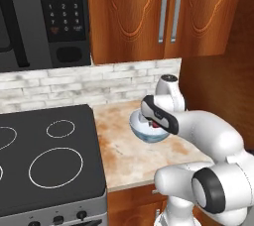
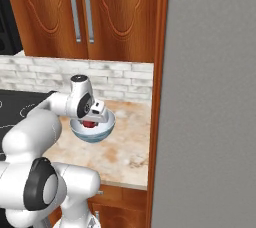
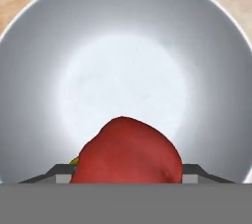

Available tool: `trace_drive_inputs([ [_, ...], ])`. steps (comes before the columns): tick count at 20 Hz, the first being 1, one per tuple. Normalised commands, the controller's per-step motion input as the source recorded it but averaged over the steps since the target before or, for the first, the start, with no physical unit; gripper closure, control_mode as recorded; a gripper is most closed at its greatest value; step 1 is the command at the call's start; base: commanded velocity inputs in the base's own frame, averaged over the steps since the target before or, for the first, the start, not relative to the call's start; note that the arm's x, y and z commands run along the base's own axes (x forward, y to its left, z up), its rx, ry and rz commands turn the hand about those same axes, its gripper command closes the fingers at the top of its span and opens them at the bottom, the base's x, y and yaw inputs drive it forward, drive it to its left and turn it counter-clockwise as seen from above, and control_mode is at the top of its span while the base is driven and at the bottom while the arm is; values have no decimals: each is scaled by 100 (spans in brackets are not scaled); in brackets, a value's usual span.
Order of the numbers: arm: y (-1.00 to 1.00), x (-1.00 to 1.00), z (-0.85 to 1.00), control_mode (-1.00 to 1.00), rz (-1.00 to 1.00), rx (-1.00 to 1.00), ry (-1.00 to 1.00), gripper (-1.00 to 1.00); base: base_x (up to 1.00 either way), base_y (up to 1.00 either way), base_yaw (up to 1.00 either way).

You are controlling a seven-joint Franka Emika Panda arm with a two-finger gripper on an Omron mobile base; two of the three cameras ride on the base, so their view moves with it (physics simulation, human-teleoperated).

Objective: Take the squash, bell pepper, and lemon wedge from the freezer and place them in the bowl on the counter.

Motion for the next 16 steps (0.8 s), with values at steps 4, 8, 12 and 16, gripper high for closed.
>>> trace_drive_inputs([
  [4, 0, 4, -25, -100, 0, 0, 4, 100, 0, 0, 0],
  [8, 3, 6, -16, -100, 0, 0, 2, 100, 0, 0, 0],
  [12, 9, 12, -9, -100, 0, 0, 1, -100, 0, 0, 0],
  [16, 1, 4, 0, -100, 0, 0, 1, -100, 0, 0, 0],
])
